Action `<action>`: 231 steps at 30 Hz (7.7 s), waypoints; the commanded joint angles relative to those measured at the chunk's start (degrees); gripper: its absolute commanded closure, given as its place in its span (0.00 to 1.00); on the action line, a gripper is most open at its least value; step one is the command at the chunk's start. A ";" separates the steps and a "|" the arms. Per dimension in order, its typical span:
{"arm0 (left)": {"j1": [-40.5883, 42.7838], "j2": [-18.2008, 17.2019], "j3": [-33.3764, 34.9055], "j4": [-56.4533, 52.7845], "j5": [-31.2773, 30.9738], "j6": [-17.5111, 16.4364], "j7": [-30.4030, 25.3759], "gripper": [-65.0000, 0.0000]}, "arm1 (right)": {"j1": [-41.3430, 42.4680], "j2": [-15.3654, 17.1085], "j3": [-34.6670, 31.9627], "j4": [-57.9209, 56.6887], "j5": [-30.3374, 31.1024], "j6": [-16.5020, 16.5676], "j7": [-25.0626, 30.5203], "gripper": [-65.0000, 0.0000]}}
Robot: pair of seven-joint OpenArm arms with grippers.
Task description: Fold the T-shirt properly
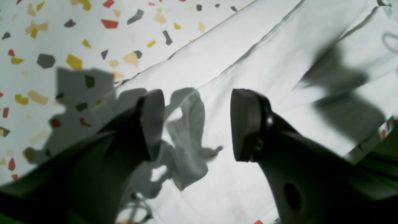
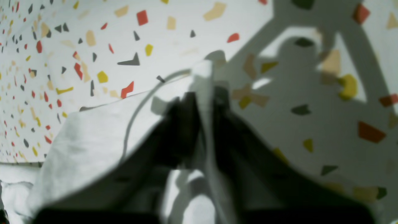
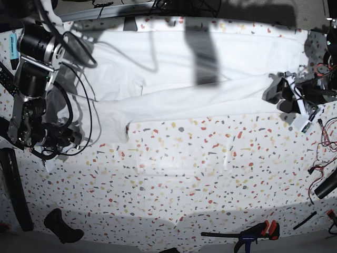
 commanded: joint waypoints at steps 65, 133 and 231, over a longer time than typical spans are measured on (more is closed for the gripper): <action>4.11 2.60 -0.33 0.98 15.02 -0.38 -16.11 0.49 | -53.68 18.10 0.17 65.42 28.52 1.87 -27.38 1.00; 14.01 -3.52 -0.44 10.25 -9.66 -0.38 14.14 1.00 | -53.68 18.14 0.22 65.40 19.28 1.87 -27.38 1.00; 14.43 7.32 -0.37 7.61 6.08 -0.38 -11.23 0.72 | -46.34 7.30 6.34 55.34 15.87 1.87 -15.47 0.73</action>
